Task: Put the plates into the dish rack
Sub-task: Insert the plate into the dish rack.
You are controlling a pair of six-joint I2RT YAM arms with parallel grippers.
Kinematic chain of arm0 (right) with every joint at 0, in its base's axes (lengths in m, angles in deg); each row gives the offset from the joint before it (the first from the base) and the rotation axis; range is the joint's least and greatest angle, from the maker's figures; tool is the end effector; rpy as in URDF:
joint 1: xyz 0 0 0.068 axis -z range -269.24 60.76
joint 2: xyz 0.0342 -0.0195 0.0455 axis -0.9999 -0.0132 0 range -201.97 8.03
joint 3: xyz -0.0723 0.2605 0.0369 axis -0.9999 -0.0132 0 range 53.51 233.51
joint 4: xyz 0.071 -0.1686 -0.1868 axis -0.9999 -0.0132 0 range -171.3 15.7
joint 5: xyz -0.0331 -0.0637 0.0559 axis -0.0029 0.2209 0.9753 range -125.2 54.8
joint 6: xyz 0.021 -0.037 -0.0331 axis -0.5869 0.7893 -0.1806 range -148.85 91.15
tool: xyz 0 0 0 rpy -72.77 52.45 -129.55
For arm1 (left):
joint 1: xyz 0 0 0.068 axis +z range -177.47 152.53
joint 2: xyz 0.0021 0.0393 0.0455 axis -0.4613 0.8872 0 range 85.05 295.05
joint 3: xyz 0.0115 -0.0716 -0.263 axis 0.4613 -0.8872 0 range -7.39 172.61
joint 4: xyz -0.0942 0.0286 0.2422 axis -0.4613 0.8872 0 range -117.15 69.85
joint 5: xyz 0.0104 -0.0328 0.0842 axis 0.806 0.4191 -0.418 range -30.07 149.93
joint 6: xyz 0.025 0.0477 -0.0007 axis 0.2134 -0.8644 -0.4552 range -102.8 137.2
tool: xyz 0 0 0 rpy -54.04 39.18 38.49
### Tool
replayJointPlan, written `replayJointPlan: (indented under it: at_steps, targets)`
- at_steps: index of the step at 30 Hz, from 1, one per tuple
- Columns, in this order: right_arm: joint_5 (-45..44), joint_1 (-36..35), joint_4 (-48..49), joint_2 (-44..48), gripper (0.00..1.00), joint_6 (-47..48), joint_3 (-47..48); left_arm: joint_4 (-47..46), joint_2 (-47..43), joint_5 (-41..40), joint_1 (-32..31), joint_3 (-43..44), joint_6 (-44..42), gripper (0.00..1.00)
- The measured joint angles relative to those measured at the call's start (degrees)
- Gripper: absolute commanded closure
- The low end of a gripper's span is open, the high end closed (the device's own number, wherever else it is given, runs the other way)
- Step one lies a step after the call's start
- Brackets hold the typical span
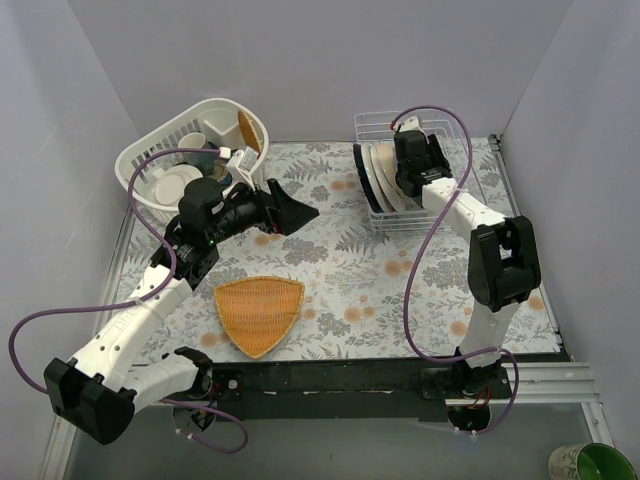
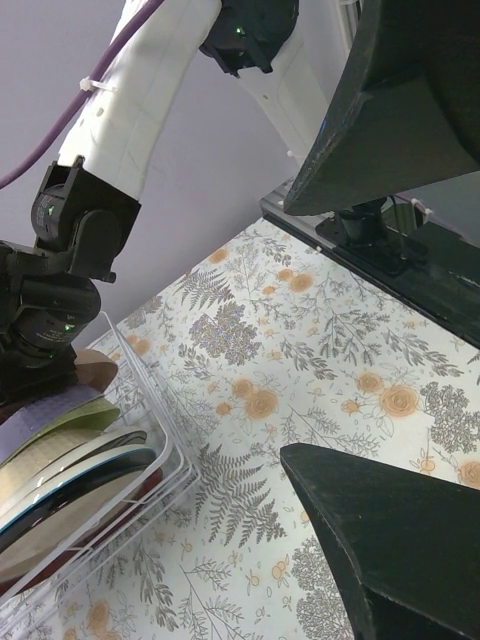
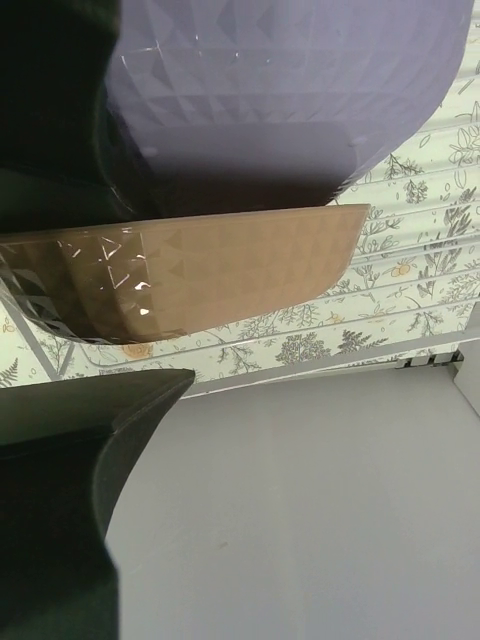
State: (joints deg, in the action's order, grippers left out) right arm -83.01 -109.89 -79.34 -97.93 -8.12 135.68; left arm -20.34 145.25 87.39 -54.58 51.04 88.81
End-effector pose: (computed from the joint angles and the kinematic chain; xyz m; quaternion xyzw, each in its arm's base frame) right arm 0.4087 0.1258 0.2762 -0.0851 0.8091 -0.3492 0.4650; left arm 0.2061 -0.1240 0.3794 -0.1355 0.7401 -0.5980 0.2761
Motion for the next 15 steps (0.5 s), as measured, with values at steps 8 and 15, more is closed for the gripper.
replayJointPlan:
  at_steps: [8,15]
  targets:
    - [0.0,0.0,0.0,1.3,0.46,-0.1,1.5,0.0,0.0,0.1,0.0,0.0,0.4,0.02]
    - [0.9,0.0,0.0,1.4,0.46,-1.1,2.8,-0.5,0.0,0.1,0.0,0.0,0.8,0.02]
